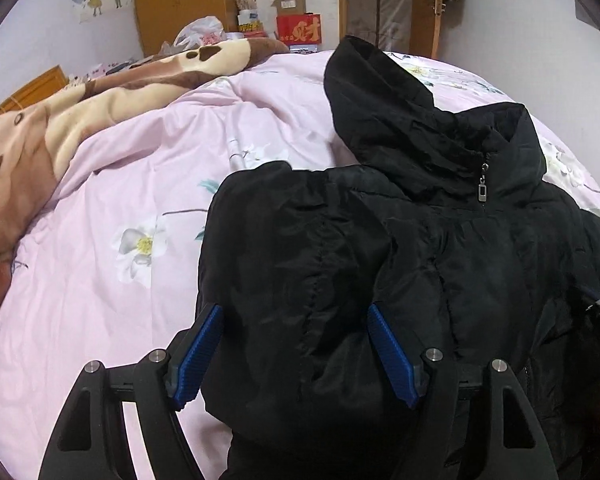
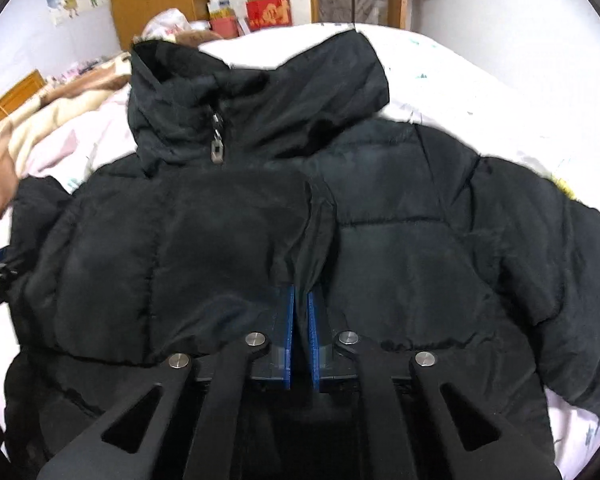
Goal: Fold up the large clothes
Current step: 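Release the sleeve from the left tool while the right tool grasps the other sleeve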
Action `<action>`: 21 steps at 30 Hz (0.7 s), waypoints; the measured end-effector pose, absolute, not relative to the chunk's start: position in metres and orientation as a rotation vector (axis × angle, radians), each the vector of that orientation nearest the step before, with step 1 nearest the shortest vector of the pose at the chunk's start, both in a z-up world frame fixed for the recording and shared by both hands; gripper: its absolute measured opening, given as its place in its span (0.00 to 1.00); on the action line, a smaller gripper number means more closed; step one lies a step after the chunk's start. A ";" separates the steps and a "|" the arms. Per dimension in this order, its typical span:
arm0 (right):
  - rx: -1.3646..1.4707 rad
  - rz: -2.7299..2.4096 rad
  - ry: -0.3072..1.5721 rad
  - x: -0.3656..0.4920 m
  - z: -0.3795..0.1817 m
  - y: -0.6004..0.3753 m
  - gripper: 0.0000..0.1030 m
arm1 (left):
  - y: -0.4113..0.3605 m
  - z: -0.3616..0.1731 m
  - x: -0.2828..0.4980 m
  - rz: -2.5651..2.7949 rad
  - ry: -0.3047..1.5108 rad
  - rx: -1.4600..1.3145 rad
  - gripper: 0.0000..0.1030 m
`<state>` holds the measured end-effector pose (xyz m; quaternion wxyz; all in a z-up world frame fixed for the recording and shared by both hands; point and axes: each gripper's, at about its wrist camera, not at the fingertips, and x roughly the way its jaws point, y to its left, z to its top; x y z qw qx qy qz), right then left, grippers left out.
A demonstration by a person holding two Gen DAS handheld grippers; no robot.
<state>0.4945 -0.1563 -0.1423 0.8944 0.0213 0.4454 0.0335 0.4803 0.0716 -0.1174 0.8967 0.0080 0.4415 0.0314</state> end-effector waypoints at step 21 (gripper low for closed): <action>0.016 -0.082 0.949 0.480 -0.152 -0.198 0.06 | 0.053 -0.148 0.513 0.096 0.993 -0.001 0.73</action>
